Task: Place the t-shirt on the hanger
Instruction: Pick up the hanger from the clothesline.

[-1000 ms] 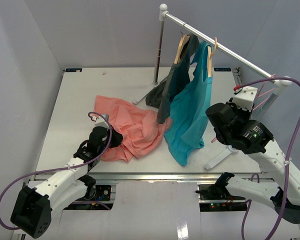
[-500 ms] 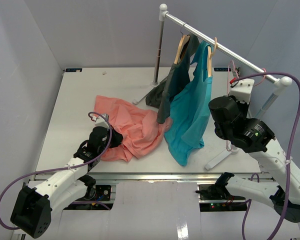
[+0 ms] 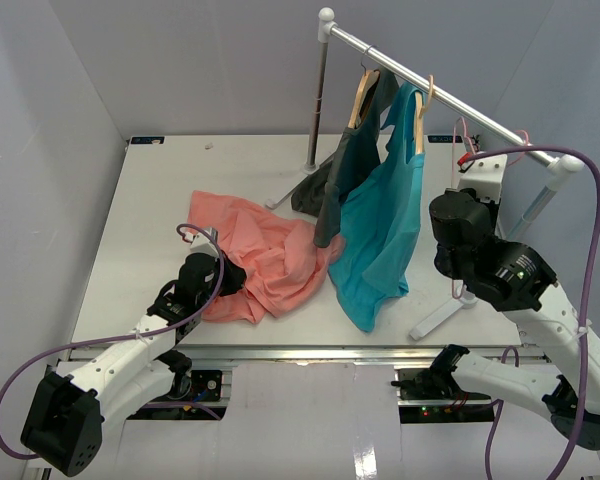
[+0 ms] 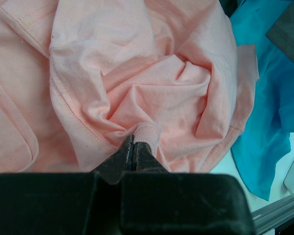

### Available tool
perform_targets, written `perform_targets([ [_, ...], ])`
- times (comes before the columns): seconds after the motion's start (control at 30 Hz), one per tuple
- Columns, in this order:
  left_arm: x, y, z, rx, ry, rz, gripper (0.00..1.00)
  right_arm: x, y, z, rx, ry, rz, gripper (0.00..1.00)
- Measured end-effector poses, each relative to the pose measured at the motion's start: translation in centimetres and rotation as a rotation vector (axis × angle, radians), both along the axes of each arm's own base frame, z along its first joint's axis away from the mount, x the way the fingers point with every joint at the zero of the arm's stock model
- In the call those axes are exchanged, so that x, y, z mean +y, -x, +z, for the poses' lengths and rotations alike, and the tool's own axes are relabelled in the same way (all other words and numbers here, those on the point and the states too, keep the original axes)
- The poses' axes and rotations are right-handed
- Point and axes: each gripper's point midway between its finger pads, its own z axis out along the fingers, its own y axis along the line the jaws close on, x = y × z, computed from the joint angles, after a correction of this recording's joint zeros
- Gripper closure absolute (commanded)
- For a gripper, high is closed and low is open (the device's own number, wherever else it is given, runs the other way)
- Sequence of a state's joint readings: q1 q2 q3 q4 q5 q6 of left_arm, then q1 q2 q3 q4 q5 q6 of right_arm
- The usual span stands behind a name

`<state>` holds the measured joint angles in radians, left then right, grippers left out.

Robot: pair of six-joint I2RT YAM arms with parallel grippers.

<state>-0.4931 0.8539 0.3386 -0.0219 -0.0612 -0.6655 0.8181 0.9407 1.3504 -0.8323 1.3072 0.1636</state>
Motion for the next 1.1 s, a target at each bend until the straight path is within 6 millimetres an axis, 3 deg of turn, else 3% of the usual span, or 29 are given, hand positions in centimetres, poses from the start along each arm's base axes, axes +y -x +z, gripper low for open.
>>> perform_targets([
  [0.47, 0.0, 0.0, -0.1, 0.003, -0.001, 0.000, 1.00, 0.8, -1.1, 2.6, -0.073, 0.067, 0.073, 0.92],
  [0.87, 0.0, 0.0, -0.2, 0.006, -0.003, 0.000, 1.00, 0.2, -0.7, 3.7, -0.105, 0.082, 0.080, 0.92],
  [1.1, 0.0, 0.0, -0.2, 0.006, -0.003, 0.000, 1.00, 1.0, -1.0, 3.6, -0.095, 0.091, 0.138, 0.92],
])
